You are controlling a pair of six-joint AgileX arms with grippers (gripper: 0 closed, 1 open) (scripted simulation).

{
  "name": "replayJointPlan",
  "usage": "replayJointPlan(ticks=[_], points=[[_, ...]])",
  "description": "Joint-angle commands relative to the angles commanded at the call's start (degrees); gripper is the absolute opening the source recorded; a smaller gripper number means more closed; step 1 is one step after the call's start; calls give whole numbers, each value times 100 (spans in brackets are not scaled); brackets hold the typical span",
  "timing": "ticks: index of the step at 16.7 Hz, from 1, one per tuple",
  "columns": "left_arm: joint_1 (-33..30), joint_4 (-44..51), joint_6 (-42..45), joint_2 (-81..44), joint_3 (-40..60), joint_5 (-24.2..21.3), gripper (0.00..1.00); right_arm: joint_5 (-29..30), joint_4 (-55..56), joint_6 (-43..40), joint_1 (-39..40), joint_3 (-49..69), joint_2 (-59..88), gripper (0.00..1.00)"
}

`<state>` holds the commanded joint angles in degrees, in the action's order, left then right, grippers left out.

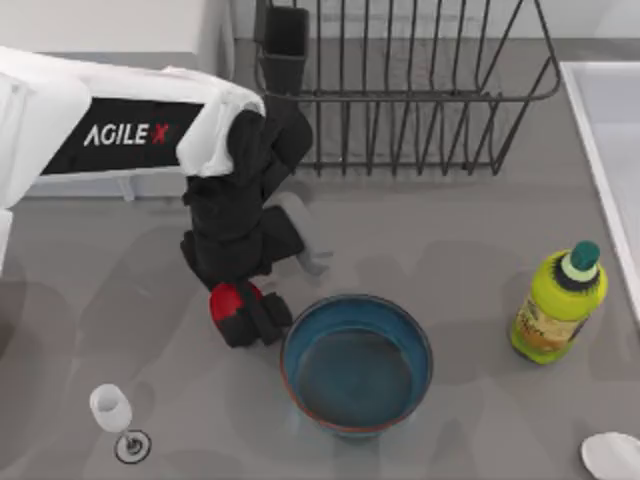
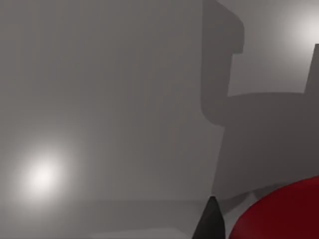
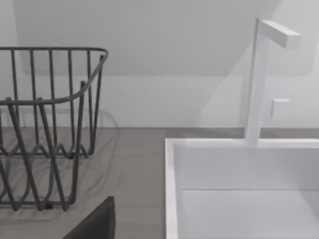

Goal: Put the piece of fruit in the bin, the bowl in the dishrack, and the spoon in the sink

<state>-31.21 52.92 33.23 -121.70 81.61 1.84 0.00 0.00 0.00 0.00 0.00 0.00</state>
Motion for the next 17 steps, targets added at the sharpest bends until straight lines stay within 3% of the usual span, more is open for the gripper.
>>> replayJointPlan(ticks=[3, 10, 17], points=[[-20, 236, 15, 59, 207, -1, 0, 0, 0, 0, 0, 0, 0, 100], [-15, 1943, -19, 562, 1340, 4, 0, 0, 0, 0, 0, 0, 0, 100], [-11, 1998, -73, 600, 1389, 2, 0, 0, 0, 0, 0, 0, 0, 100]])
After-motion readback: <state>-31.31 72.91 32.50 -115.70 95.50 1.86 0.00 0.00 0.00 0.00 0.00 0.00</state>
